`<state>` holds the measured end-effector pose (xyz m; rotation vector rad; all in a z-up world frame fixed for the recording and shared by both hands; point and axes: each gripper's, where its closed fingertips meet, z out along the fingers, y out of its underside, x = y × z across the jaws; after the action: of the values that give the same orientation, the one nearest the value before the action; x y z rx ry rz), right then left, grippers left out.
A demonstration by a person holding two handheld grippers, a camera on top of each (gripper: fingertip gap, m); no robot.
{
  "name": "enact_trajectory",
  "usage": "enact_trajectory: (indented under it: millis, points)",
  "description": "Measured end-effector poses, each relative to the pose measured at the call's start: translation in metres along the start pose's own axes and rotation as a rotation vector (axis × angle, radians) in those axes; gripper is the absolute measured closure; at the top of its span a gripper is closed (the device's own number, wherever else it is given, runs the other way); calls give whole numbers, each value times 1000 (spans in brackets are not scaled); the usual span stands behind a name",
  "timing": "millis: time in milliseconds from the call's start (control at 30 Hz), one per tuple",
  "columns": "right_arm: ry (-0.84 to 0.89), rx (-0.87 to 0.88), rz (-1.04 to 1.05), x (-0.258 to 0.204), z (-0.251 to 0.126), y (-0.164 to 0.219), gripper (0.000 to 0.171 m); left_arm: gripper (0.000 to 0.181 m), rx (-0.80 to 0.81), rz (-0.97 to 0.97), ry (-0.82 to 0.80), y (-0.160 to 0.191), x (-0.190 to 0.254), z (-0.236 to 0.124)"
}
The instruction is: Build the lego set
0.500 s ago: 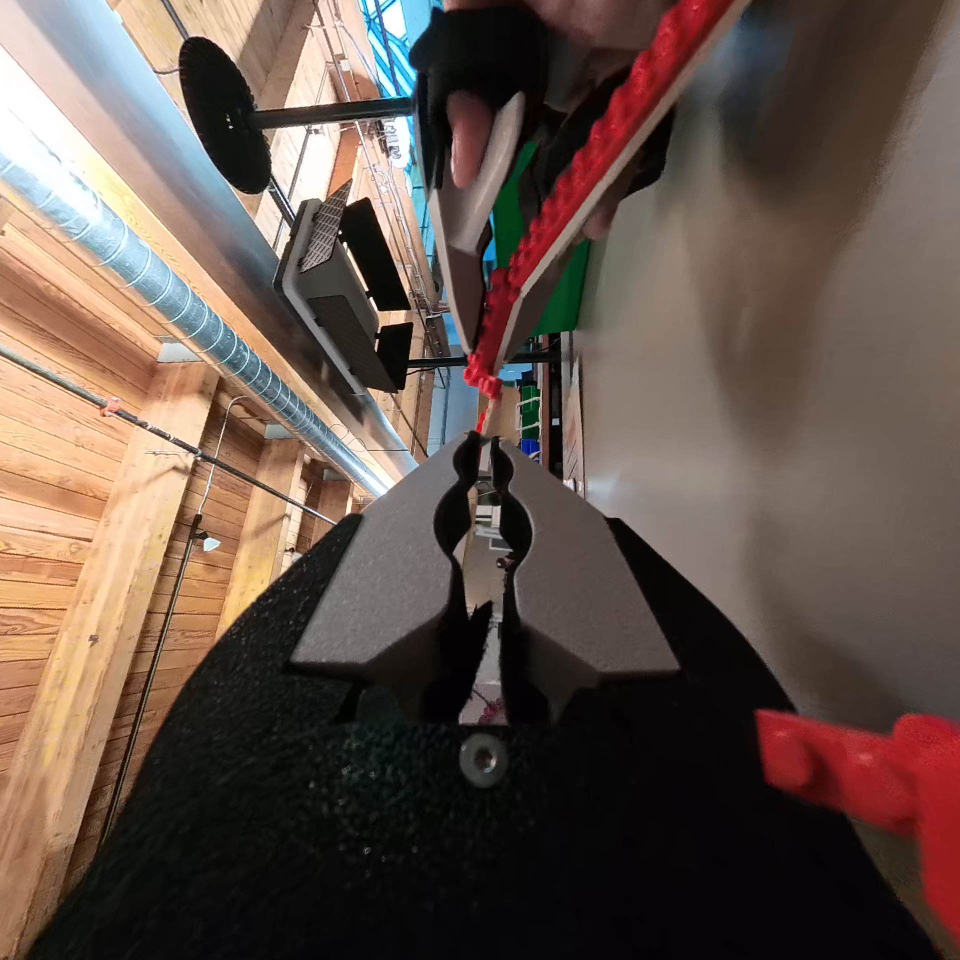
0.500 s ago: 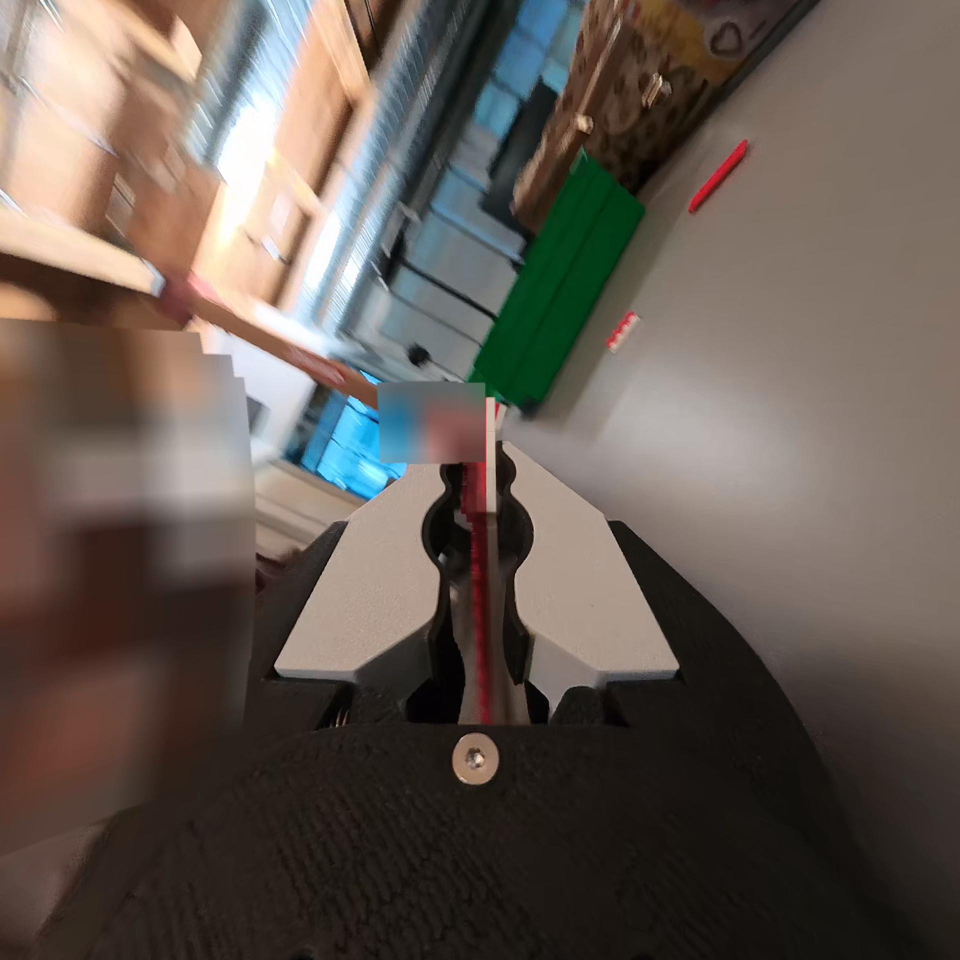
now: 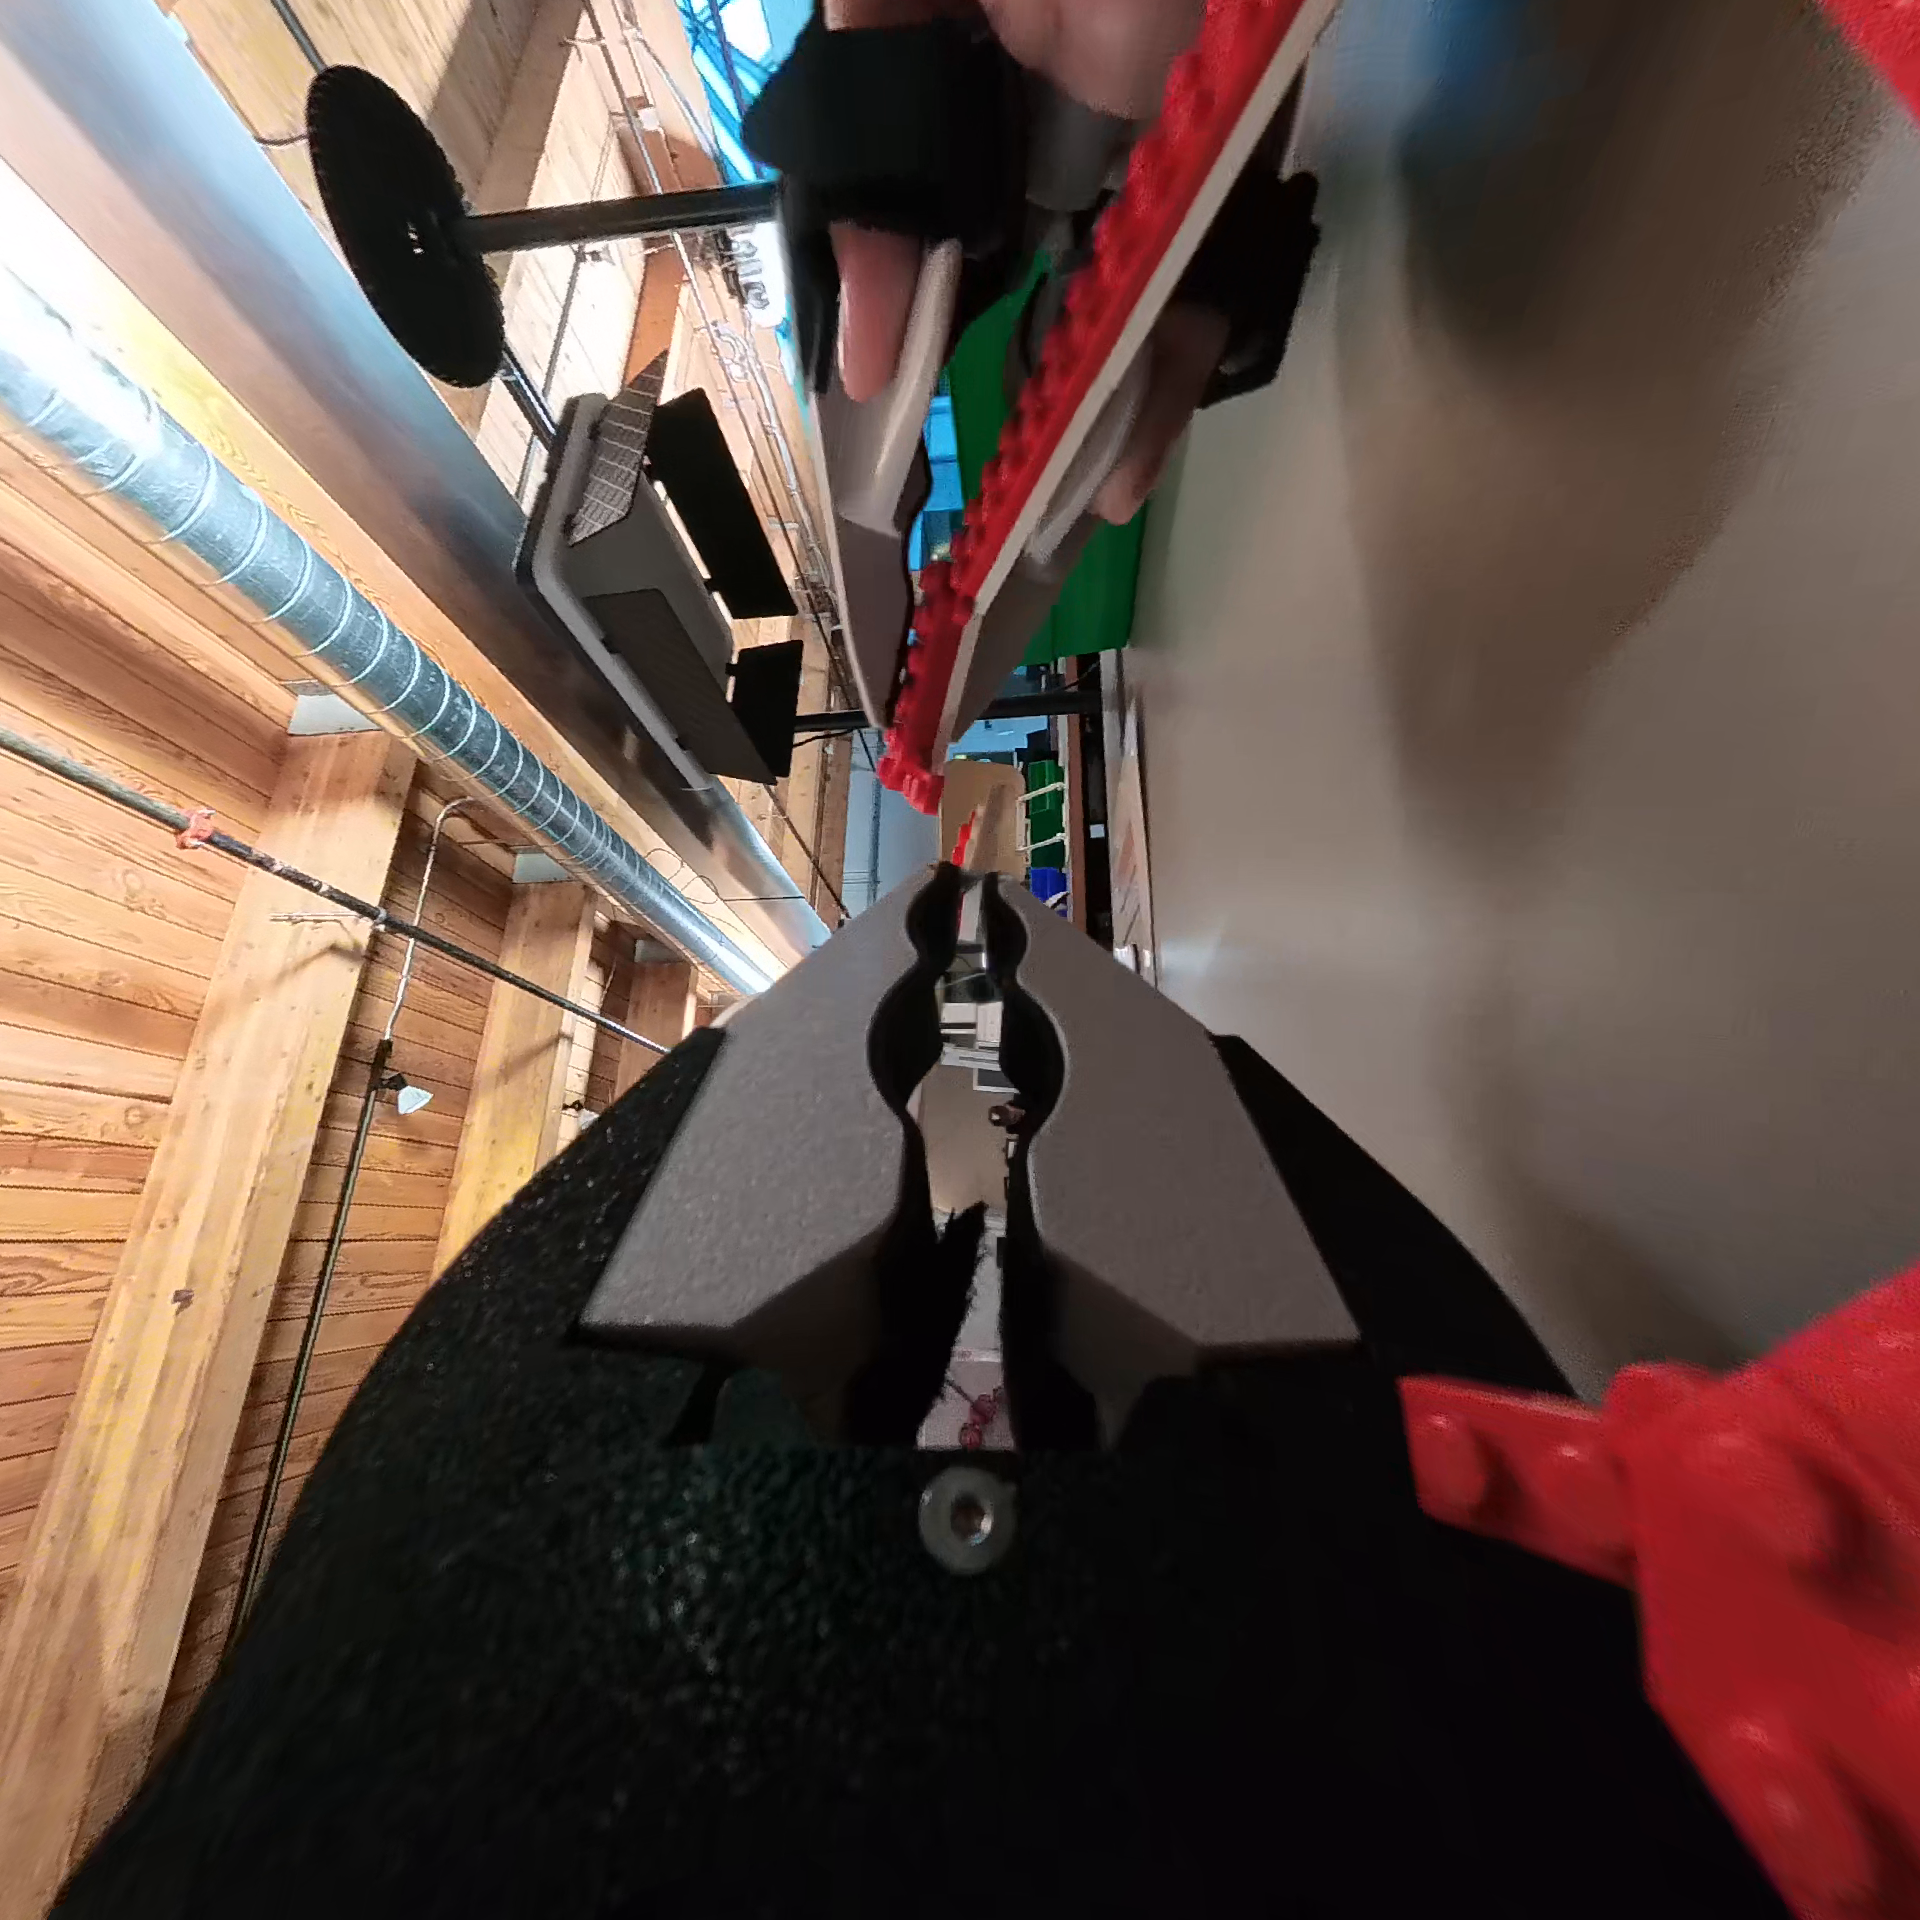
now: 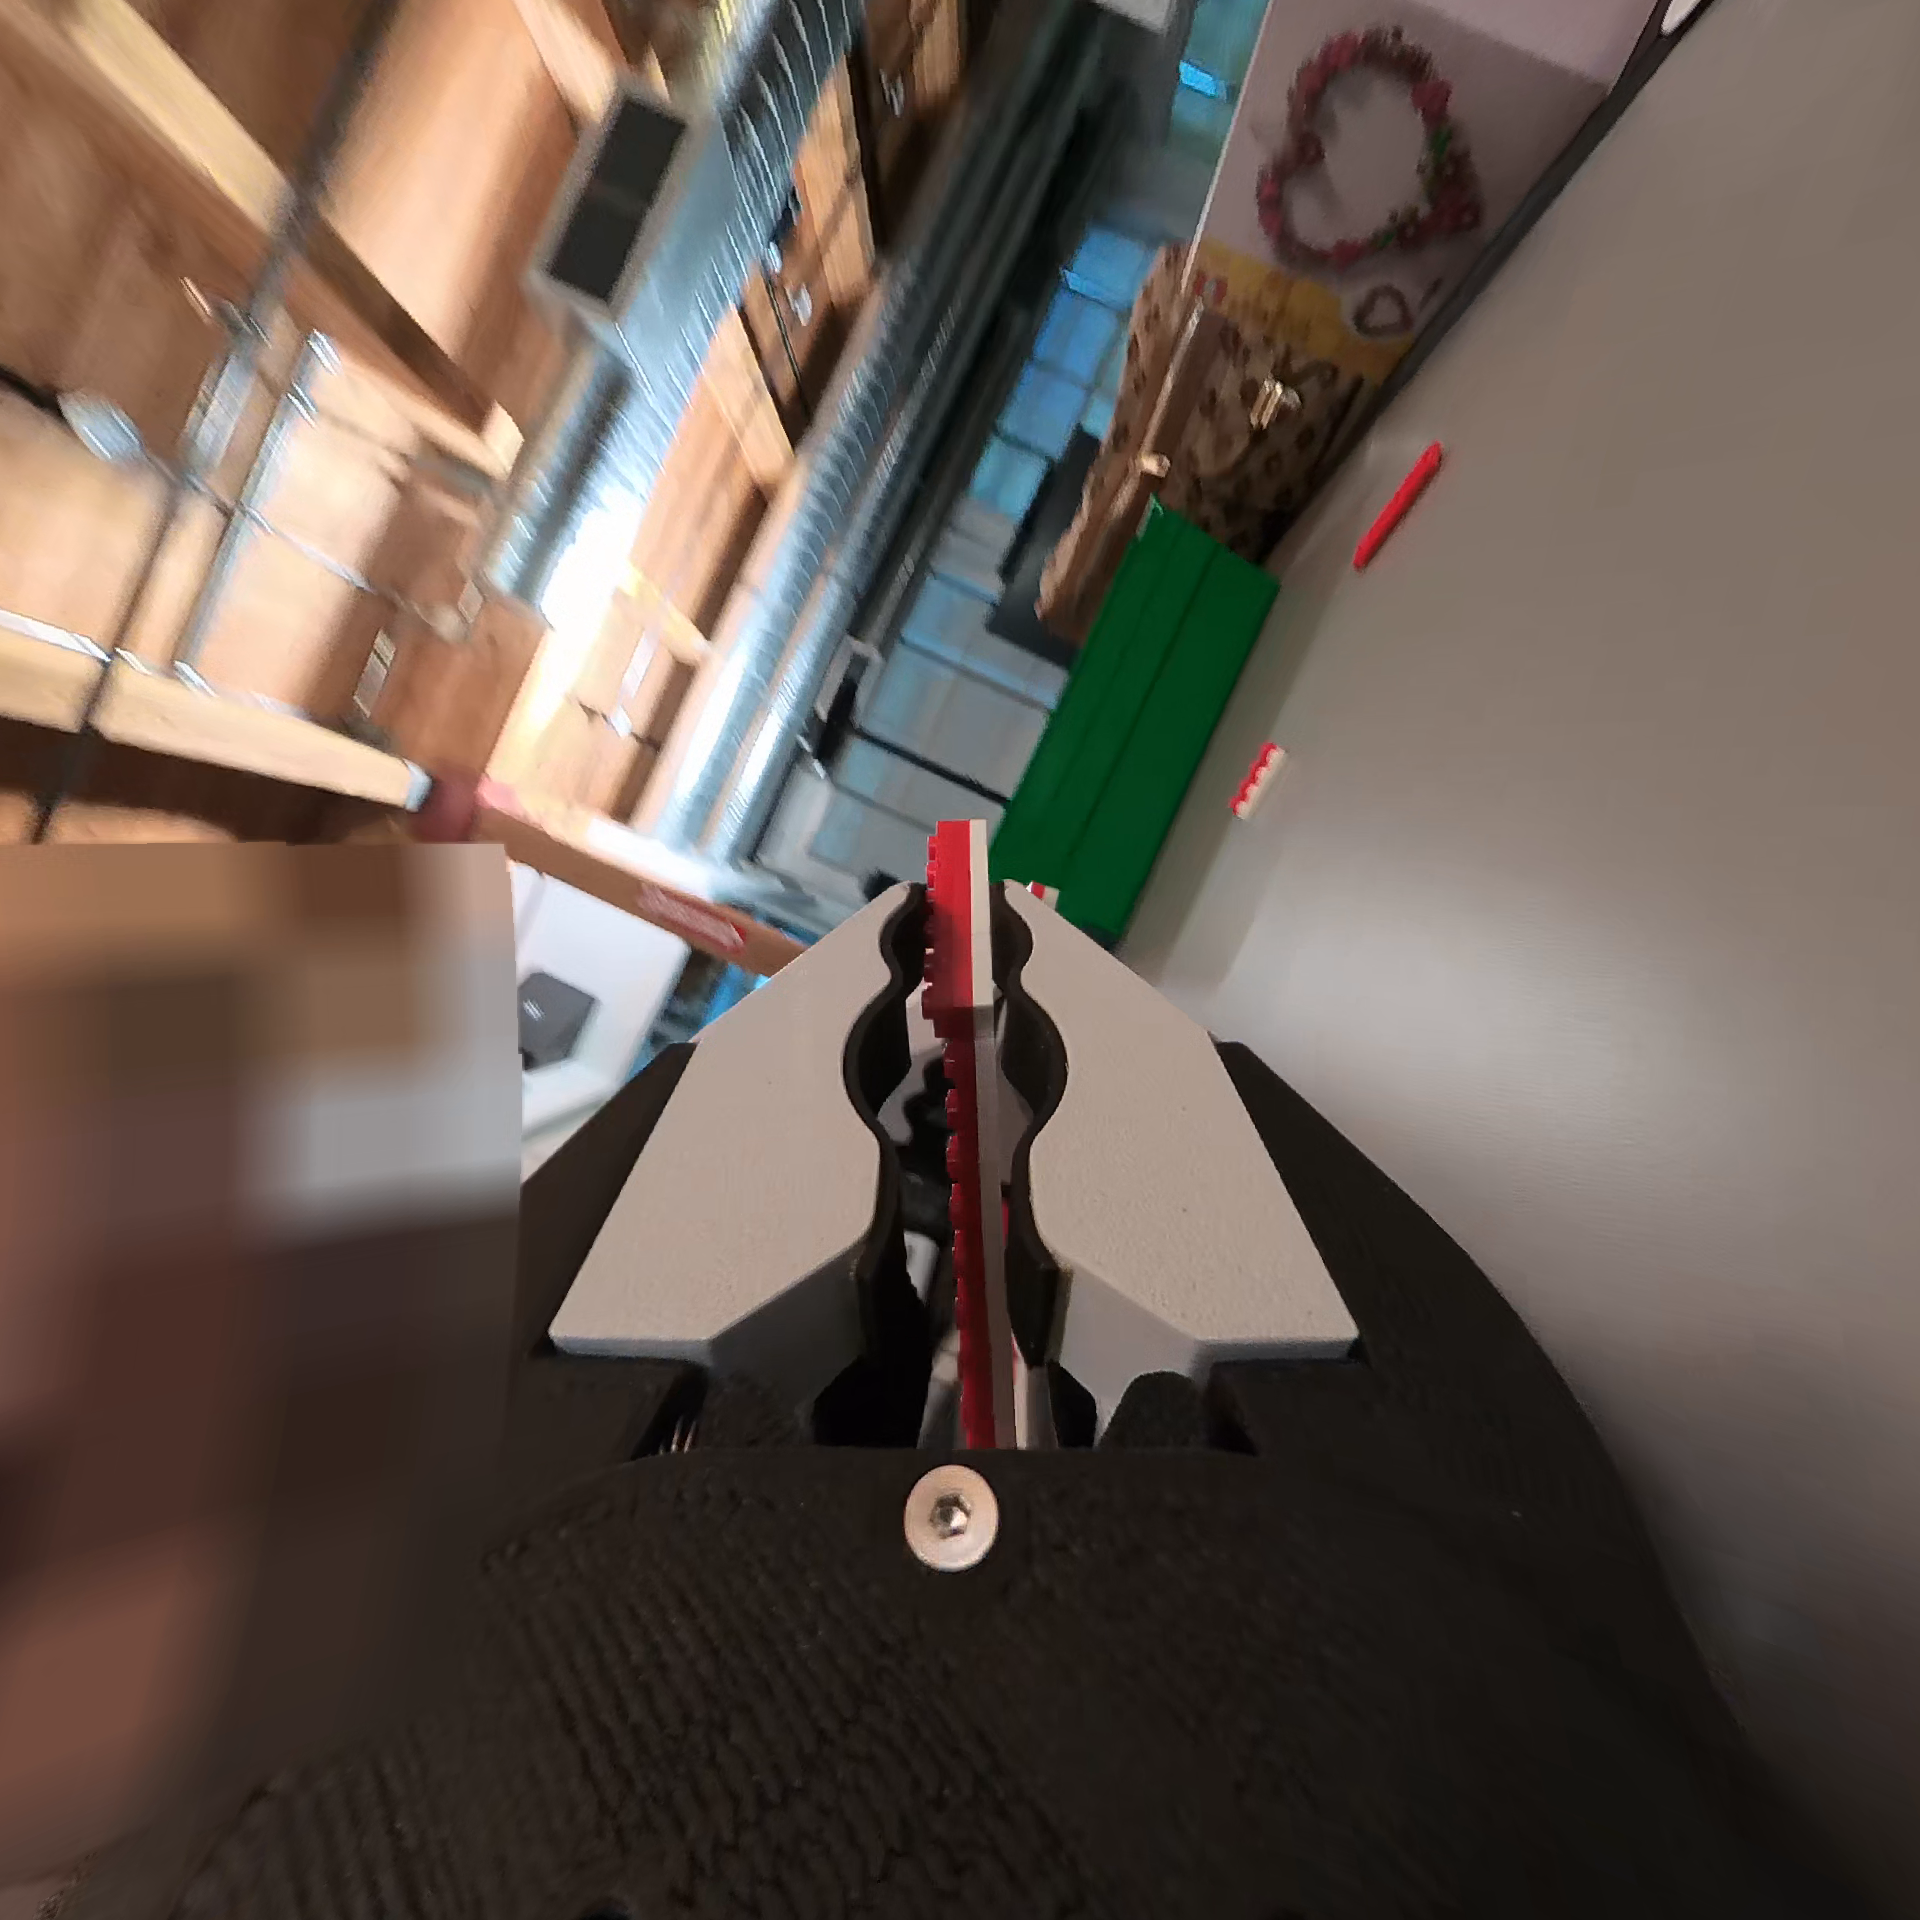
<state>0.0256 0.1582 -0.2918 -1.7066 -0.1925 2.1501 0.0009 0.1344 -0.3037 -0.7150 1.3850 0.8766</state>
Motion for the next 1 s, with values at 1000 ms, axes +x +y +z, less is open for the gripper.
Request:
enact_trajectory:
  millis: [1000]
  points:
    - [-333, 305, 250, -59, 9, -19, 161, 179, -130, 64, -93, 50, -20, -7]
